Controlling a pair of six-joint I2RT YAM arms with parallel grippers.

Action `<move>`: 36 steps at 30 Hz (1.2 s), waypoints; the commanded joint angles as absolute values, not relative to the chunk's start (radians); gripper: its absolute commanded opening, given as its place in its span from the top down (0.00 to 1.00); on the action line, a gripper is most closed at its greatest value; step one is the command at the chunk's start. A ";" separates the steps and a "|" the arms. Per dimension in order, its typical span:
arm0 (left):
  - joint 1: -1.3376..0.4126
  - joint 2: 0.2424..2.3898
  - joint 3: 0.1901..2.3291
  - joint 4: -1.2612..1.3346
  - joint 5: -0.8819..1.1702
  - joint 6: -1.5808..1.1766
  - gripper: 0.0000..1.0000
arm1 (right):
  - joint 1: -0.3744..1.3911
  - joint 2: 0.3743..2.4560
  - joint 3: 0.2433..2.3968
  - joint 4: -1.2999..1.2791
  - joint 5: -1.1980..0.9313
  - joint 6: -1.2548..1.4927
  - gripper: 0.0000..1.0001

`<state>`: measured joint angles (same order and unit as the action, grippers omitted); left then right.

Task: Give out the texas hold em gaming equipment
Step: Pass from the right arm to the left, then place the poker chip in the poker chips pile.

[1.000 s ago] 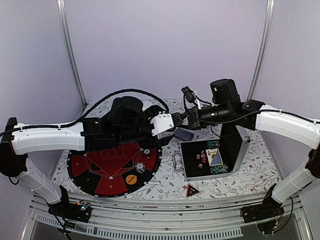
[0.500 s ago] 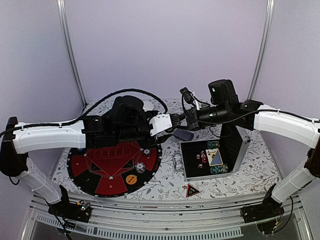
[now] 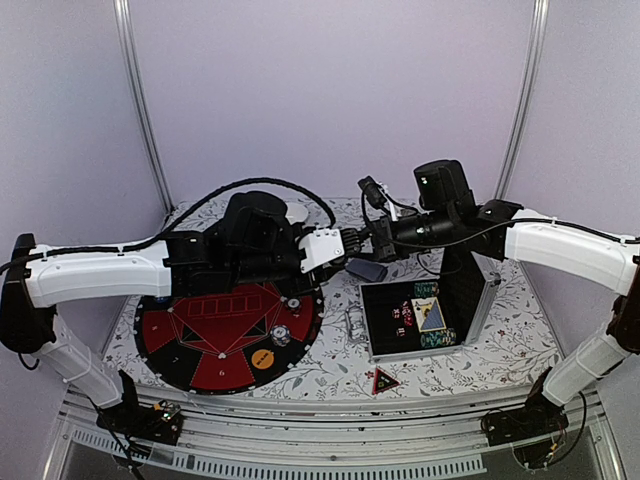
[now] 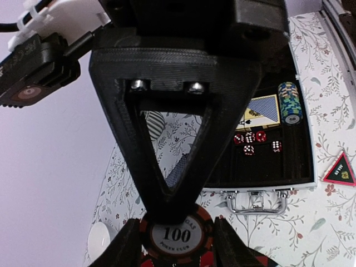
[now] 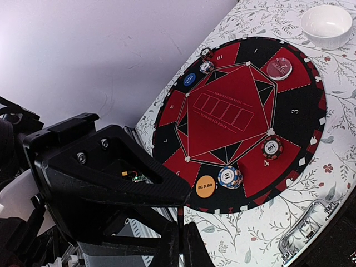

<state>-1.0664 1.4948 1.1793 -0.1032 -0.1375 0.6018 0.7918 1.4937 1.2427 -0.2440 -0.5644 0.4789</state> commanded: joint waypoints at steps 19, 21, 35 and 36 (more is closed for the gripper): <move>-0.875 1.592 1.309 -0.600 0.004 0.265 0.84 | 0.766 1.426 1.247 -0.354 -0.371 0.423 0.46; -0.825 1.625 1.316 -0.634 0.038 0.221 0.84 | 0.765 1.427 1.247 -0.375 -0.344 0.412 0.46; -0.730 1.903 1.416 -0.631 0.068 0.157 0.79 | 0.763 1.427 1.230 -0.394 -0.316 0.390 0.46; -0.729 1.914 1.424 -0.633 0.068 0.157 0.79 | 0.763 1.427 1.230 -0.394 -0.315 0.390 0.46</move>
<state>-0.7528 1.8626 1.3808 -0.6121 0.0563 0.1730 0.7689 1.4445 1.2442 -0.3832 -0.3412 0.4061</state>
